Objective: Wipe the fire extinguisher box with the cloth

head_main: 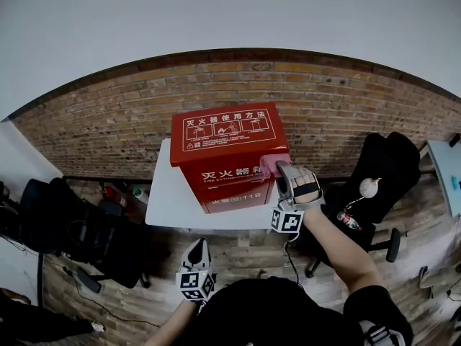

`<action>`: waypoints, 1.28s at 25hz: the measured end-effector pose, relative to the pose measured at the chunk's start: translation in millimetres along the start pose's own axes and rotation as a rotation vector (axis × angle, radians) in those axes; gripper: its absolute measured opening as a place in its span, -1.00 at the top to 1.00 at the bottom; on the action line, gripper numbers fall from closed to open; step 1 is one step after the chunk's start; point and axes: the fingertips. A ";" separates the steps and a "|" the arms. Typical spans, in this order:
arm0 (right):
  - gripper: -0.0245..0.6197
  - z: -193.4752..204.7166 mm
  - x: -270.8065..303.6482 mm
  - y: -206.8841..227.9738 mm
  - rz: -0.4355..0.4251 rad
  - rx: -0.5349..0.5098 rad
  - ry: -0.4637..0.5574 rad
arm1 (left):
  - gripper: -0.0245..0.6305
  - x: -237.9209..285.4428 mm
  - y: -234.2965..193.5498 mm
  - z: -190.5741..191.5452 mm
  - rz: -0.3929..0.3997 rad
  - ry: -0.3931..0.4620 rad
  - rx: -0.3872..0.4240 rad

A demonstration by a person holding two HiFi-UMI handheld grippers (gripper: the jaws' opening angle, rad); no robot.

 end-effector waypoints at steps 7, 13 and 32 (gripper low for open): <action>0.60 -3.1 -9.6 -1.1 -0.029 0.056 0.016 | 0.82 0.8 -3.4 -3.4 0.004 0.029 0.024; 0.60 -23.0 -49.0 15.4 -0.225 0.422 0.104 | 0.82 -1.2 -9.4 -17.3 0.009 0.054 0.012; 0.60 -48.3 -123.9 40.8 -0.700 1.413 0.143 | 0.82 -20.2 43.2 -96.9 0.163 0.203 0.042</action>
Point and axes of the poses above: the fingertips, and each gripper's own axes: x forward along the fingers, y to its right, z out of its underside, and after that the axes turned 10 degrees about -y, right-handed
